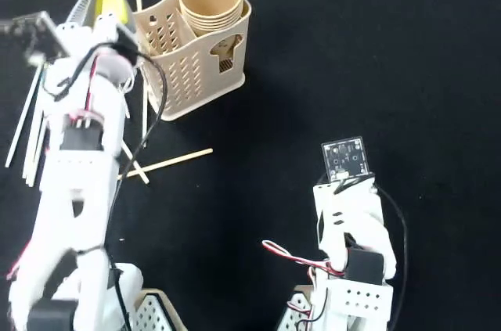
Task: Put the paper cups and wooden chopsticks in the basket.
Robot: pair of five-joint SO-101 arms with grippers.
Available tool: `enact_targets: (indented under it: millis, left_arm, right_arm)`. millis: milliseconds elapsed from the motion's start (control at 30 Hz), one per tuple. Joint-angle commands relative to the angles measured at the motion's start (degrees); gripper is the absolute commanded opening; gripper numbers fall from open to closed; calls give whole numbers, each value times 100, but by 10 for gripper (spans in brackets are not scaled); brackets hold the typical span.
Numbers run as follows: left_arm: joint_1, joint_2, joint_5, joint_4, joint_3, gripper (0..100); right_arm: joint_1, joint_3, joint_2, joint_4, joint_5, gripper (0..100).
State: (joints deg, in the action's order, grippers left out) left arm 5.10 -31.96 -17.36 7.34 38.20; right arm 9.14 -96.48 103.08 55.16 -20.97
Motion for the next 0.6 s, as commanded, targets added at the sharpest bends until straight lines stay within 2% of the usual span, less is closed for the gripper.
enact_targets:
  millis: [0, 567]
  left_arm:
    - [-66, 422, -132, 105, -752, 28]
    - [-75, 668, -88, 79, -426, 29]
  right_arm:
    - [-62, -4, 382, -18, -44, 14]
    - [-62, -4, 382, -26, -44, 14]
